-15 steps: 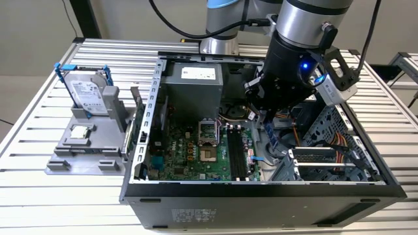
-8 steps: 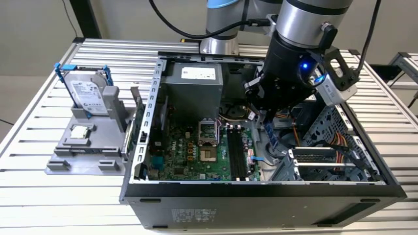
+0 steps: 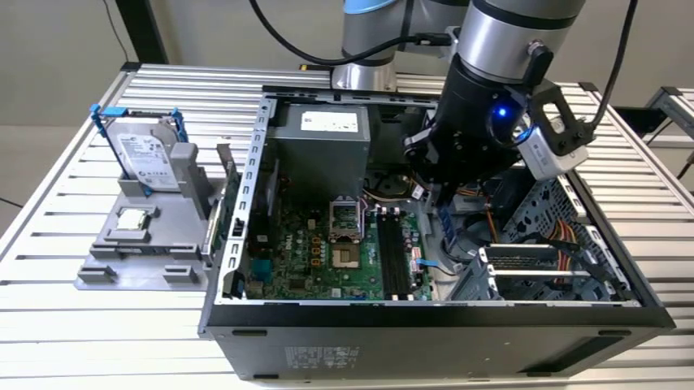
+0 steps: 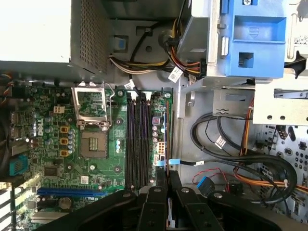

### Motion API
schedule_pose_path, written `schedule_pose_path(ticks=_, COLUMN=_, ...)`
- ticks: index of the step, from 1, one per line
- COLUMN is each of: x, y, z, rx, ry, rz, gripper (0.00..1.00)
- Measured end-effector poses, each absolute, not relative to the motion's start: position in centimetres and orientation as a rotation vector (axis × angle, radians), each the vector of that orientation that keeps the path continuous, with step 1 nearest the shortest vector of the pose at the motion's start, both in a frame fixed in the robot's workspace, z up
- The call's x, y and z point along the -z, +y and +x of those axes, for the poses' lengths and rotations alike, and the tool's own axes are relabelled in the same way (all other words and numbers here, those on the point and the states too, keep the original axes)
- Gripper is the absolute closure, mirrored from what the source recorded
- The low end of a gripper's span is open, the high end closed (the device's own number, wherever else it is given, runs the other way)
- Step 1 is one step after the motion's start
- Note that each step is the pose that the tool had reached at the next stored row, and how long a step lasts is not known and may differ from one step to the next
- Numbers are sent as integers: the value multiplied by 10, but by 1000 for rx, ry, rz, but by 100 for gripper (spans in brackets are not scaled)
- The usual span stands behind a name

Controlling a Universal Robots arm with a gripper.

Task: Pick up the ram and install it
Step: 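Insert the ram into the slot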

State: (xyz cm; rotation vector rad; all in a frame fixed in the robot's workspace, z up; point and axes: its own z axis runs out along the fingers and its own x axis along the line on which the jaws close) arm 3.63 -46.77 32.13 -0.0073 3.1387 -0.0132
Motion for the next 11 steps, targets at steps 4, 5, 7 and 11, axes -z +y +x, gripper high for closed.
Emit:
schedule_pose_path(ticks=4, x=-317, y=-468, z=36, rx=13, ry=3139, rz=-5, gripper=100)
schedule_pose_path(ticks=5, x=-316, y=-468, z=36, rx=13, ry=3139, rz=-5, gripper=100)
schedule_pose_path(ticks=7, x=-314, y=-468, z=36, rx=15, ry=3136, rz=-5, gripper=100)
schedule_pose_path(ticks=11, x=-311, y=-468, z=36, rx=15, ry=3136, rz=-2, gripper=100)
